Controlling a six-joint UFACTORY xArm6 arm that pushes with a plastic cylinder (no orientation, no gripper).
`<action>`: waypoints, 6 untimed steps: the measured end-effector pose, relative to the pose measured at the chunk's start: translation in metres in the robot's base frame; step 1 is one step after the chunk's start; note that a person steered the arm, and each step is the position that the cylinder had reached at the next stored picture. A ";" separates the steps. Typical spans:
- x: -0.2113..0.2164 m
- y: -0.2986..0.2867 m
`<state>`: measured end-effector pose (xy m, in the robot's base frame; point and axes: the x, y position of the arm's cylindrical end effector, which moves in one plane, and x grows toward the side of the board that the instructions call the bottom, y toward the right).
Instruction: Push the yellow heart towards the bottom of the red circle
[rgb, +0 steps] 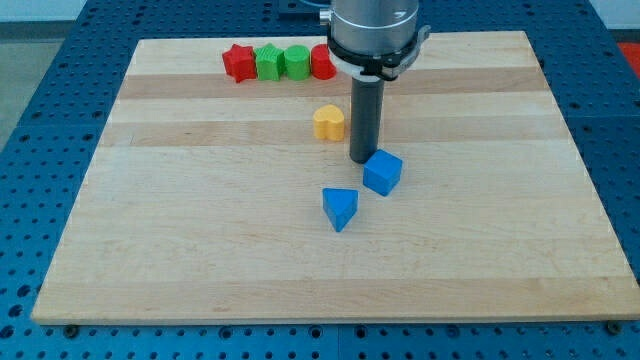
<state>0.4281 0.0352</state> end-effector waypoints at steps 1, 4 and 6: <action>-0.001 -0.014; -0.047 -0.038; -0.082 -0.043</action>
